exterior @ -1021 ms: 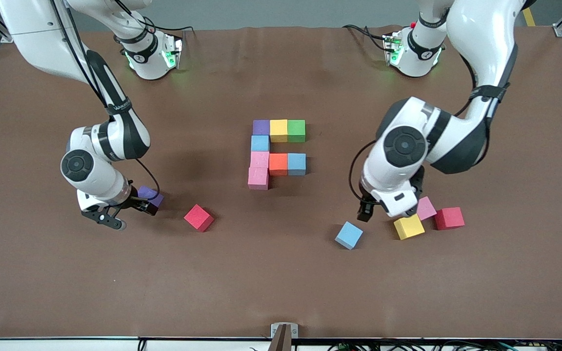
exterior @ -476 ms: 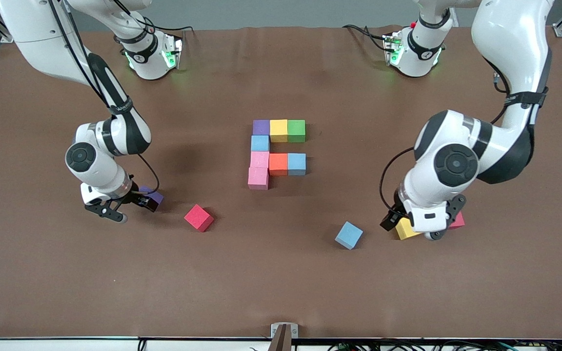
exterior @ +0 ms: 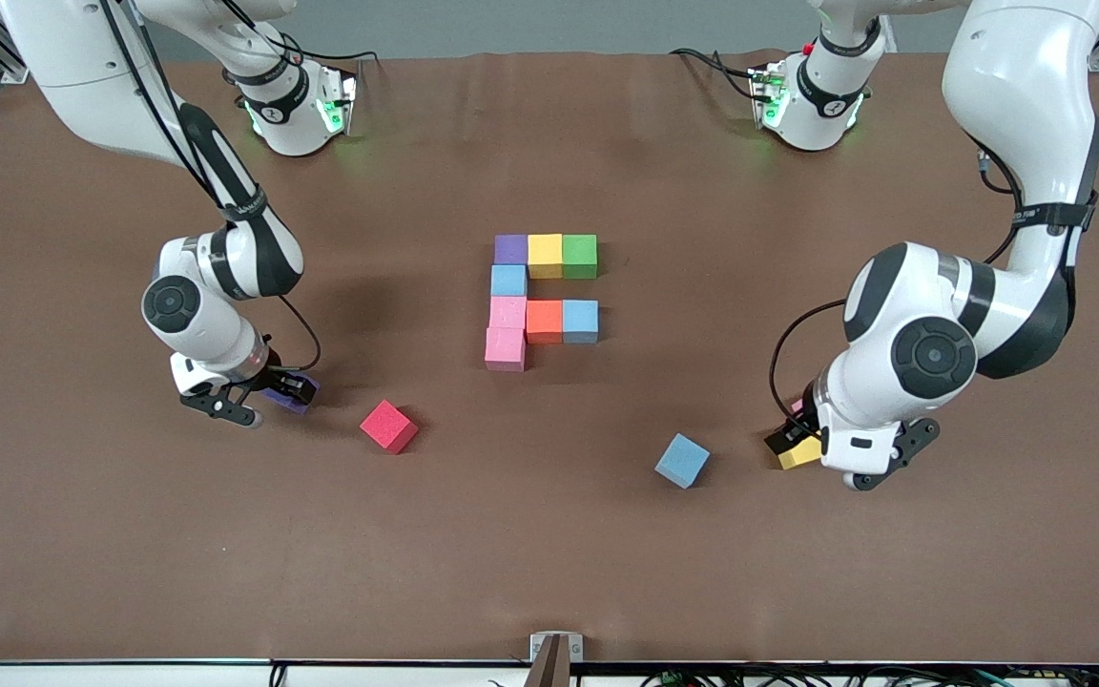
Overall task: Arrange 11 blocks into digit 3
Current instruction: 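Carry purple with the right gripper while the left gripper grasps the yellow cube, then lower the purple cube below the pink cubes with the right gripper, then carry yellow toward purple with the left gripper while the right gripper holds purple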
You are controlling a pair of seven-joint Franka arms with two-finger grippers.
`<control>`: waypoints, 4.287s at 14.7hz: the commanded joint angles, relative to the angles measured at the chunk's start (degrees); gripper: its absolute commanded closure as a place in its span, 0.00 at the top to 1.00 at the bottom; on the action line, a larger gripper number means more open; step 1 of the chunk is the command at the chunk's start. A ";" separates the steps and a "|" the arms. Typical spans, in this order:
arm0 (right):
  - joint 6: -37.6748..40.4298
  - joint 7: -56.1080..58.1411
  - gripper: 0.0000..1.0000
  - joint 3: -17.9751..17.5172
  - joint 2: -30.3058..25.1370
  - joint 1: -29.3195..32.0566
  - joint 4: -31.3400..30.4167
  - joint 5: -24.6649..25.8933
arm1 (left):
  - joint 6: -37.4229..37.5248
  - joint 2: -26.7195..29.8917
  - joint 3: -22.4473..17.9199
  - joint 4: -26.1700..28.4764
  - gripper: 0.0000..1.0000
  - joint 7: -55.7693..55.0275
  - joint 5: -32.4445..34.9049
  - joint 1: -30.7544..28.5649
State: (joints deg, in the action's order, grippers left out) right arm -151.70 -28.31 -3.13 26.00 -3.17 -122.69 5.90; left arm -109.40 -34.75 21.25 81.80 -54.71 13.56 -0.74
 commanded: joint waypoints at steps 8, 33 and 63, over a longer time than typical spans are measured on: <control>22.56 0.54 0.00 -1.27 -3.06 -7.97 10.26 0.60 | -6.16 -5.94 -0.24 -1.29 0.99 19.89 0.85 -6.63; 26.28 -5.09 0.00 -5.49 20.41 -25.48 43.59 -1.51 | -15.93 -13.42 -0.86 0.55 0.85 22.10 0.94 -4.80; 21.63 -11.94 0.00 -2.59 21.99 -28.73 42.19 1.65 | -5.03 -1.12 1.95 0.20 0.39 21.49 -4.13 -4.79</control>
State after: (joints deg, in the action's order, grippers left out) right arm -128.67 -38.12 -6.16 47.77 -31.22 -80.06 6.00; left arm -115.77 -37.79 23.11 81.37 -32.86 12.41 -5.68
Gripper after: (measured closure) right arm 0.436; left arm 0.432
